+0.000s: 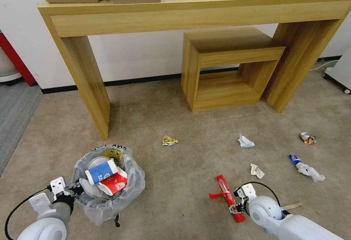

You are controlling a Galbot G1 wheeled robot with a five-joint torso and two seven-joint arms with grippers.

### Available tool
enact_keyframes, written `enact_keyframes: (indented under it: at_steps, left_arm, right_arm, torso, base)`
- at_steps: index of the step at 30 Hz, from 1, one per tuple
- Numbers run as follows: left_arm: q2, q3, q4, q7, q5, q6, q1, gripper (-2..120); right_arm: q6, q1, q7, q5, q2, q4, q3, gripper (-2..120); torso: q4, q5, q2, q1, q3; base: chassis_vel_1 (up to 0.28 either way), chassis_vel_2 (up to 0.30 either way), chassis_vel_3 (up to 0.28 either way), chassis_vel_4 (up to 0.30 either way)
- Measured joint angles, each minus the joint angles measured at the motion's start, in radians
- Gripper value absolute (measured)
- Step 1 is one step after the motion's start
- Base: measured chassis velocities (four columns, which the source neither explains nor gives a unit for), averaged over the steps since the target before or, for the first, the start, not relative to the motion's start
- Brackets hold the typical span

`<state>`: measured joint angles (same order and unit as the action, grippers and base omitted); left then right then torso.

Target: Pick up the trash bin and place the garbage on the floor into it.

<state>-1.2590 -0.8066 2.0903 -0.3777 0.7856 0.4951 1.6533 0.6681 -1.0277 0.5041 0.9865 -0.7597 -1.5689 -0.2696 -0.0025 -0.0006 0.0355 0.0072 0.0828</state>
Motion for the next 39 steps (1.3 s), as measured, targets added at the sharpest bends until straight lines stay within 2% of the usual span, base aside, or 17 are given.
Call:
enact_keyframes:
  at_steps: [3, 11, 13, 14, 17, 18, 20, 22, 25, 26, 28, 30, 32, 35, 39]
  left_arm:
    - [-0.003, 0.0, 0.006, 0.0, 0.0, -0.001, 0.006, 1]
    - [-0.01, -0.005, 0.016, 0.0, -0.003, -0.008, 0.022, 1]
    - [-0.012, -0.006, 0.02, 0.0, -0.004, -0.008, 0.025, 1]
    - [-0.012, -0.006, 0.02, 0.0, -0.004, -0.008, 0.025, 1]
    - [-0.015, -0.007, 0.023, 0.0, -0.005, -0.009, 0.028, 1]
    - [-0.015, -0.007, 0.023, 0.0, -0.005, -0.009, 0.028, 1]
    - [-0.017, -0.006, 0.023, 0.0, -0.007, -0.01, 0.028, 1]
    - [-0.018, -0.006, 0.023, 0.0, -0.008, -0.011, 0.029, 1]
    - [-0.019, -0.006, 0.024, 0.0, -0.008, -0.012, 0.029, 1]
    - [-0.019, -0.006, 0.024, 0.0, -0.008, -0.012, 0.029, 1]
    - [-0.02, -0.005, 0.025, 0.0, -0.009, -0.013, 0.029, 1]
    - [-0.021, -0.004, 0.025, 0.0, -0.009, -0.013, 0.029, 1]
    - [-0.022, -0.004, 0.025, 0.0, -0.011, -0.013, 0.029, 1]
    - [-0.022, -0.004, 0.02, 0.0, -0.012, -0.013, 0.028, 1]
    - [-0.018, -0.005, 0.008, 0.0, -0.013, -0.013, 0.02, 1]
  right_arm:
    - [-0.015, 0.004, -0.003, -0.01, -0.015, 0.019, -0.011, 99]
    - [-0.05, 0.014, -0.008, -0.041, -0.045, 0.057, -0.038, 86]
    - [-0.057, 0.013, -0.008, -0.049, -0.049, 0.057, -0.039, 76]
    - [-0.057, 0.013, -0.008, -0.049, -0.049, 0.057, -0.039, 76]
    - [-0.065, 0.01, -0.009, -0.058, -0.051, 0.061, -0.039, 63]
    - [-0.065, 0.01, -0.009, -0.058, -0.051, 0.061, -0.039, 63]
    - [-0.075, 0.007, -0.011, -0.067, -0.054, 0.066, -0.04, 51]
    - [-0.077, 0.006, -0.012, -0.07, -0.055, 0.069, -0.04, 47]
    - [-0.093, 0.002, -0.02, -0.084, -0.061, 0.078, -0.041, 34]
    - [-0.093, 0.002, -0.02, -0.084, -0.061, 0.078, -0.041, 34]
    - [-0.105, -0.001, -0.026, -0.094, -0.064, 0.083, -0.042, 22]
    - [-0.108, -0.002, -0.027, -0.096, -0.065, 0.084, -0.042, 19]
    - [-0.117, -0.003, -0.025, -0.105, -0.063, 0.091, -0.038, 8]
    - [-0.119, -0.011, -0.023, -0.1, -0.047, 0.062, -0.017, 1]
    - [-0.155, -0.024, -0.038, -0.092, -0.009, -0.01, 0.025, 1]
  torso:
    - [0.0, -0.0001, 0.0, 0.0, 0.0]
    - [0.0001, -0.0001, 0.0, 0.0, 0.0]
    - [0.0, -0.0001, 0.0, 0.0, 0.0]
    - [0.0, -0.0001, 0.0, 0.0, 0.0]
    - [0.0, -0.0001, 0.0, 0.0, 0.0]
    - [0.0, -0.0001, 0.0, 0.0, 0.0]
    - [0.0, 0.0, 0.0, 0.0, 0.0]
    - [0.0001, -0.0001, 0.0, 0.0, 0.0]
    - [0.0001, 0.0, 0.0, 0.0, 0.0]
    - [0.0001, 0.0, 0.0, 0.0, 0.0]
    - [0.0002, 0.0003, 0.0, 0.0, 0.0]
    - [0.0003, 0.0005, 0.0, 0.0, 0.0]
    - [0.0004, 0.0003, 0.0, 0.0, 0.0]
    - [-0.0006, -0.0003, 0.0, 0.0, 0.0]
    - [-0.0002, -0.0002, 0.0, 0.0, 0.0]
  base:
    - [0.0, 0.0, 0.0, 0.0]
    - [0.0, 0.0, 0.0, 0.0]
    - [0.0, 0.0, 0.0, 0.0]
    - [0.0, 0.0, 0.0, 0.0]
    - [0.0, 0.0, 0.0, 0.0]
    - [0.0, 0.0, 0.0, 0.0]
    - [0.0, 0.0, 0.0, 0.0]
    - [0.0, 0.0, 0.0, 0.0]
    - [0.0, 0.0, 0.0, 0.0]
    - [0.0, 0.0, 0.0, 0.0]
    - [0.0, 0.0, 0.0, 0.0]
    - [0.0, 0.0, 0.0, 0.0]
    - [0.0, 0.0, 0.0, 0.0]
    - [0.0, 0.0, 0.0, 0.0]
    - [0.0, 0.0, 0.0, 0.0]
